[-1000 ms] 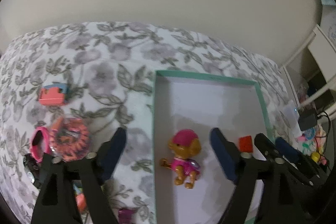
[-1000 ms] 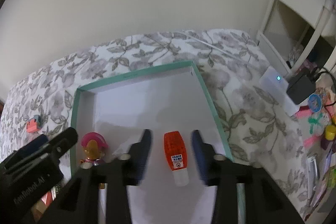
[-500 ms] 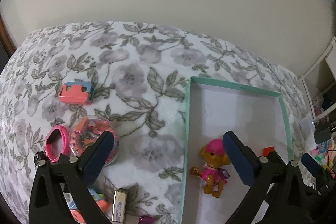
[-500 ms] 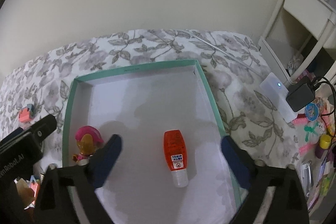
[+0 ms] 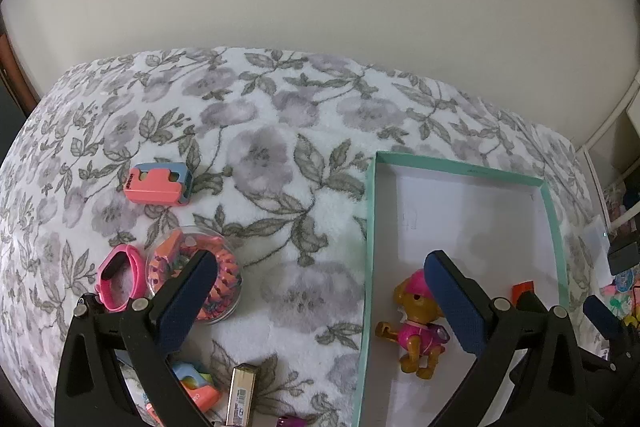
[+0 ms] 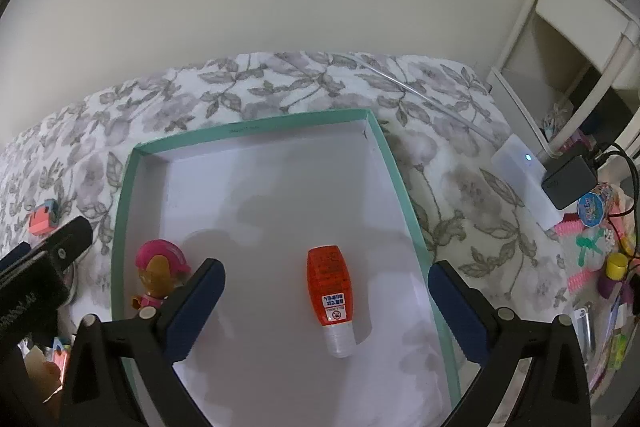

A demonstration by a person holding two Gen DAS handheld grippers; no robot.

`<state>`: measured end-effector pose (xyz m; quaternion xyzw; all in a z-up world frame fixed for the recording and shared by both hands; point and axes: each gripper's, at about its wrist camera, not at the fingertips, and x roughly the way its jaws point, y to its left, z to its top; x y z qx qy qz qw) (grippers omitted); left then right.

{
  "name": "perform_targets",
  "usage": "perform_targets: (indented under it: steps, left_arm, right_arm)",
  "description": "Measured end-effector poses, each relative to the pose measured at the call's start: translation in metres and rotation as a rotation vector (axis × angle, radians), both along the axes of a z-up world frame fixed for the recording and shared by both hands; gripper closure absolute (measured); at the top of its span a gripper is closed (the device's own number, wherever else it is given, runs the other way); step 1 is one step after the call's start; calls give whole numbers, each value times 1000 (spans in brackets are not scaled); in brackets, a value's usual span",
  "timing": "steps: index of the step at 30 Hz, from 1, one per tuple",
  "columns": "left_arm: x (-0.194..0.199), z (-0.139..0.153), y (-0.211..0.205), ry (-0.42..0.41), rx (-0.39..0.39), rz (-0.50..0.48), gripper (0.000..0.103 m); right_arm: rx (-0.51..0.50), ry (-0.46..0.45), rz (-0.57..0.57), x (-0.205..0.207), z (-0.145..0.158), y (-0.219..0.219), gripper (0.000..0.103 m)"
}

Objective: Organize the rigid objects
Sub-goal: 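Open both tools to release the puppy and glue stick into the tray, then move both tools back to the toy cluster beside the tray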

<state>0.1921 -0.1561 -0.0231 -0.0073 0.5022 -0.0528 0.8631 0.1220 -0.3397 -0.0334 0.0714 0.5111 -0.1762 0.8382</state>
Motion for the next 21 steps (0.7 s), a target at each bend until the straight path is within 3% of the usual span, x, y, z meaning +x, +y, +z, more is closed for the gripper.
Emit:
perform_targets:
  steps: [4,10,21]
  left_arm:
    - [-2,6,2,-1,-4,-1,0]
    - [-14,33,17,-42,-8,6,0]
    - [-40,71,91,-27,-46,113,0]
  right_arm:
    - [9,0,4,0,4,3,0]
    - [-14,-59,42,-5,37,23,0]
    - [37,-166,101,-35,86,63,0]
